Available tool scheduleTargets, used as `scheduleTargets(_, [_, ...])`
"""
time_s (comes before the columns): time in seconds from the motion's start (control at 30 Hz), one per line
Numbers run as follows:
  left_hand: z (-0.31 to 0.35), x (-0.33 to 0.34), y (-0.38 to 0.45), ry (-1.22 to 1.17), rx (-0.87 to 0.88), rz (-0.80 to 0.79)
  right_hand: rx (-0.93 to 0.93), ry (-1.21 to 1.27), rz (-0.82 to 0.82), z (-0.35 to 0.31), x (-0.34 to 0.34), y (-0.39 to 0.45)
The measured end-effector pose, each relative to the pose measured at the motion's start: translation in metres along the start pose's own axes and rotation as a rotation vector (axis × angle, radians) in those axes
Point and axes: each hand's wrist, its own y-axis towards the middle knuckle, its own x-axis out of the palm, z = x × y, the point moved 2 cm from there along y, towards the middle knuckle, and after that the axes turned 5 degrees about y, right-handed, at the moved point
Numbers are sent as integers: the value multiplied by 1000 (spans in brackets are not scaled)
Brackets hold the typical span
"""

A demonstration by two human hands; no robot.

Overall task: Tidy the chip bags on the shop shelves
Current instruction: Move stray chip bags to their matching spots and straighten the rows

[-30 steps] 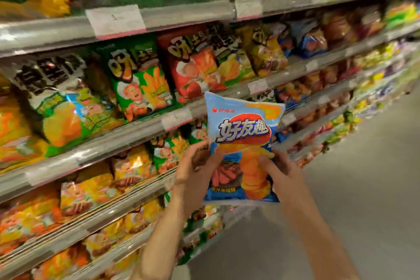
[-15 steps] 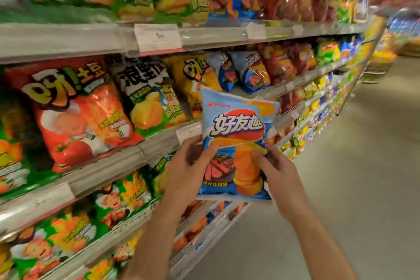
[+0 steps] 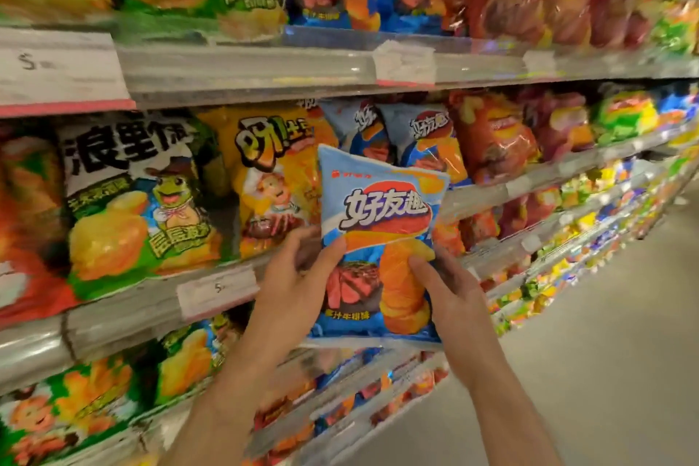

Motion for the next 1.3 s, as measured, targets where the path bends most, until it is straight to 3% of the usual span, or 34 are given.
scheduleTargets(0.2, [6, 61, 44, 115, 67, 186, -5, -70, -138, -21, -39, 92])
scheduleTargets(0.4, [23, 91, 97, 293, 85, 392, -68, -34, -256, -44, -38, 184])
scheduleTargets(0.63, [29, 108, 136, 322, 72, 326, -210, -117, -329, -57, -3, 245])
scheduleTargets(0.73, [19, 108, 151, 287, 106, 382, -325, -228, -362, -57, 3, 254])
scheduleTargets(0.8, [6, 102, 161, 311, 91, 434, -475, -322, -267, -61, -11, 261])
scheduleTargets(0.9, [-25, 91, 180, 434, 63, 459, -707, -688, 34, -57, -37, 272])
scheduleTargets(0.97, [-11, 99, 170, 557, 60, 477, -666, -804, 58, -43, -43, 275])
scheduleTargets(1.07, [3, 110, 158, 746, 52, 451, -559, -919, -82, -19, -44, 281])
scheduleTargets(1.3, [-7, 111, 164, 924, -7, 417, -577, -888, -186, -23, -58, 299])
